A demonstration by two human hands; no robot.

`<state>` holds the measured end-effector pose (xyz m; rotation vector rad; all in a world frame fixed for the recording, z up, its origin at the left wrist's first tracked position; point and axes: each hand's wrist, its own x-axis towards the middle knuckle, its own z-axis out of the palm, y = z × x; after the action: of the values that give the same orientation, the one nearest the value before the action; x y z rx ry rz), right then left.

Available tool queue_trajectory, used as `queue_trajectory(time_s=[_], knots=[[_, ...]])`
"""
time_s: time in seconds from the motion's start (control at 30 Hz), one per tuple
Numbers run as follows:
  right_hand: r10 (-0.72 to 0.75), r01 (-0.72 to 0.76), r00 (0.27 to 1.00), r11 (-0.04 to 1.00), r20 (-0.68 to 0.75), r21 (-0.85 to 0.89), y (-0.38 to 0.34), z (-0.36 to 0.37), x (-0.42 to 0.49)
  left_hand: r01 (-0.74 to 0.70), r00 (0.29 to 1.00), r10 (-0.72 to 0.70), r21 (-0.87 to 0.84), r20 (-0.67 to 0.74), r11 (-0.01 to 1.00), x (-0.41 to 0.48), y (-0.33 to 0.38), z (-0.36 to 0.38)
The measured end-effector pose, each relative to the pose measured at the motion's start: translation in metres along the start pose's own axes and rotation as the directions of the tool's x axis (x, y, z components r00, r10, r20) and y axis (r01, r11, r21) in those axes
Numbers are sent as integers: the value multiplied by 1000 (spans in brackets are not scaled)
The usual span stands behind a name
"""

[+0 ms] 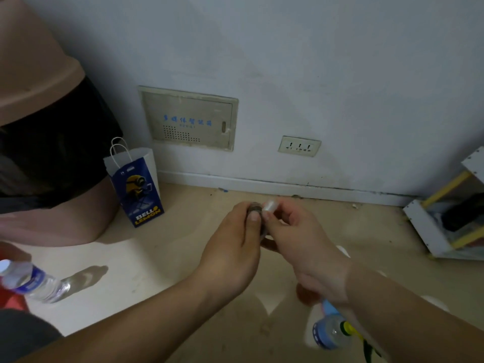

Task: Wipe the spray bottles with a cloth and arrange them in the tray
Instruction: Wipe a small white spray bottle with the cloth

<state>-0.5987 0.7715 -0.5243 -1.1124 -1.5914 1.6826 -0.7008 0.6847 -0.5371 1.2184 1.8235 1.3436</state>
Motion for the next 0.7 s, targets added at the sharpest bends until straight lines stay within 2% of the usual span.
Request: queue_trajectory(time_s=[0.07,0.13,0.17,0.23,0.3,0.33,0.4,0.5,0.53,0.6,0.7], knots=[[1,0,1000,999,-11,45,-4,2,-2,-107,994,107,15,8,994,0,-3,-2],[18,-13,999,996,-49,92,-13,-3,-1,-109,994,109,-13,18,994,-2,-8,-5],[32,-23,997,993,-75,113,-17,-7,1,-56,998,57,-49,29,997,-3,-11,-7],[61,-43,990,990,-129,135,-22,-15,6,165,984,-148,-182,101,969,-5,-11,-9],[85,-65,987,988,-138,143,-22,-19,7,388,920,-347,-281,183,878,-6,-7,-9],[86,-69,988,989,-127,133,-20,-18,6,435,899,-392,-308,194,846,-6,-3,-9],[63,-52,993,992,-98,115,-15,-12,2,446,894,-424,-338,143,828,-5,3,-8],[10,-4,998,994,-58,111,-8,-2,-3,390,913,-408,-322,14,863,-5,8,-7],[-10,16,999,995,-52,99,-8,-1,-4,404,903,-430,-364,11,839,-5,7,-6],[-83,85,995,996,-51,26,-8,0,-4,479,857,-506,-514,99,711,-5,6,-7],[-161,160,987,985,-20,-59,-11,-2,-3,571,780,-543,-708,311,415,-5,2,-12]])
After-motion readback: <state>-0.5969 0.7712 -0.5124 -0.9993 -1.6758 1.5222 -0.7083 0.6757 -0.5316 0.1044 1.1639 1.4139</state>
